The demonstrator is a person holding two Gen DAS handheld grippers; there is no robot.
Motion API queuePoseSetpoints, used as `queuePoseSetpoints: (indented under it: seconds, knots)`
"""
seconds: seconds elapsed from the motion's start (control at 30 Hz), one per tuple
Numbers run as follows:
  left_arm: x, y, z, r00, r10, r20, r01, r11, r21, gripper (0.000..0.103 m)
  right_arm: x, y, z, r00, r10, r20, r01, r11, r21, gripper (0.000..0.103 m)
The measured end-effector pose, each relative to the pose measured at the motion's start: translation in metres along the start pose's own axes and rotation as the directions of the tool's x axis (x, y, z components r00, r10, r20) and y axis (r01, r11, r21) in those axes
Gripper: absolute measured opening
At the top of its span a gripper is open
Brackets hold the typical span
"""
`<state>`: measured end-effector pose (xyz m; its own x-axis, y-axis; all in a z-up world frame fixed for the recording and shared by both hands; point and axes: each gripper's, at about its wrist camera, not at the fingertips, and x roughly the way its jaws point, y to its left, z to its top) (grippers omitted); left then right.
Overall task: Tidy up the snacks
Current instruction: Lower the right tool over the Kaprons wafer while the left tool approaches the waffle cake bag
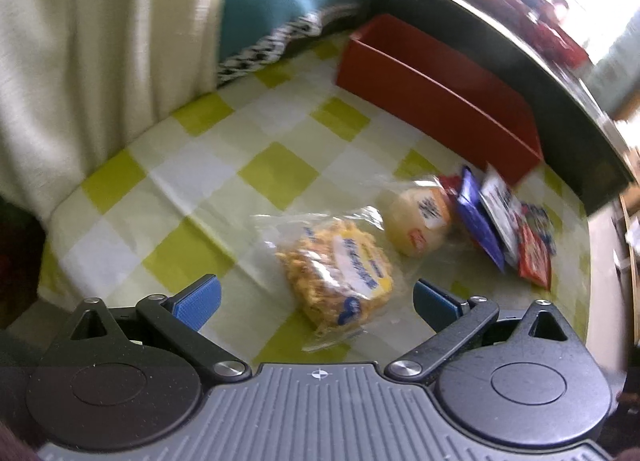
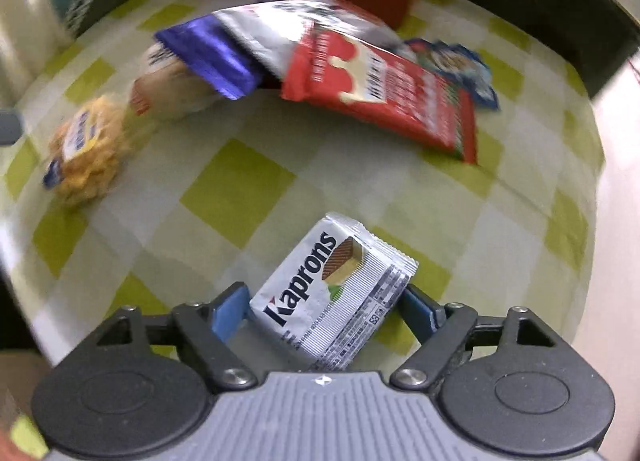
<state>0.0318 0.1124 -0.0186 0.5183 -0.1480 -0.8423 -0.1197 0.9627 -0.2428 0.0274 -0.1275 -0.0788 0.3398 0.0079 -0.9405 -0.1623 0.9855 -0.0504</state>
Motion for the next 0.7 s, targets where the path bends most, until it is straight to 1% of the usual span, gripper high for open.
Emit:
queuePoseSetpoints:
  seconds: [0.03,0.1,0.17,0.2,0.27,0.33,0.37,0.4,0.47,0.5,0.57,0.6,0.63,0.67,0.7]
  knots:
    - [0.003,-0.004,0.000,1.000,0.006,-0.008,-0.006,1.000,0.019,0.103,-0.001,-0.004,0.001,1.000,0.007,0.010,-0.007,1.000,-0.004,0.082]
    - [0.010,-0.009,-0.001,0.999,0.048,-0.017,-0.047,0.999,0.025,0.103,-0.004,-0.013,0.001,0.999,0.022,0.036,-0.022,1.000,0.003,0.082]
    - [0.023,-0.015,0.001,0.996,0.080,-0.046,-0.080,0.997,0.014,0.103,-0.003,-0.017,0.002,0.998,0.041,0.046,-0.041,0.999,0.003,0.082]
    - [0.029,-0.016,0.003,0.994,0.092,-0.062,-0.093,0.996,-0.008,0.103,-0.002,-0.012,0.002,0.998,0.032,0.053,-0.031,0.999,-0.013,0.082]
    - [0.041,-0.022,0.007,0.992,0.082,-0.095,-0.087,0.995,-0.052,0.103,-0.001,-0.005,0.003,0.997,0.020,0.071,-0.016,0.998,-0.056,0.082]
    - [0.049,-0.032,0.008,0.990,0.090,-0.108,-0.097,0.993,-0.063,0.103,0.001,-0.007,0.005,0.996,0.026,0.082,-0.022,0.998,-0.053,0.082]
    - [0.054,-0.040,0.008,0.989,0.108,-0.099,-0.113,0.993,-0.037,0.103,0.001,-0.008,0.004,0.996,0.028,0.086,-0.024,0.998,-0.056,0.082]
    - [0.058,-0.047,0.008,0.985,0.143,-0.092,-0.145,0.989,-0.011,0.103,0.001,-0.008,0.004,0.996,0.030,0.089,-0.025,0.998,-0.057,0.083]
    - [0.071,-0.057,0.009,0.969,0.235,-0.077,-0.233,0.972,0.033,0.103,0.000,-0.008,0.003,0.995,0.033,0.094,-0.027,0.998,-0.062,0.083]
    - [0.076,-0.058,0.009,0.962,0.263,-0.076,-0.261,0.965,0.040,0.103,-0.001,-0.008,0.002,0.995,0.037,0.096,-0.031,0.998,-0.057,0.083]
    - [0.087,-0.054,0.006,0.957,0.271,-0.108,-0.270,0.963,0.026,0.103,0.000,-0.010,0.003,0.994,0.043,0.097,-0.039,0.998,-0.044,0.084]
    - [0.092,-0.051,0.003,0.953,0.273,-0.130,-0.272,0.962,0.027,0.103,0.001,-0.009,0.003,0.995,0.044,0.094,-0.040,0.998,-0.047,0.087]
    - [0.096,-0.048,0.000,0.953,0.271,-0.134,-0.270,0.963,0.026,0.103,0.001,-0.007,0.002,0.995,0.034,0.098,-0.030,0.998,-0.050,0.088]
    - [0.092,-0.046,-0.002,0.956,0.270,-0.113,-0.269,0.963,0.019,0.103,0.002,-0.006,0.002,0.995,0.030,0.099,-0.025,0.999,-0.049,0.090]
    - [0.092,-0.046,-0.003,0.956,0.270,-0.114,-0.269,0.963,0.022,0.103,0.004,-0.006,0.002,0.995,0.035,0.097,-0.031,0.999,-0.044,0.096]
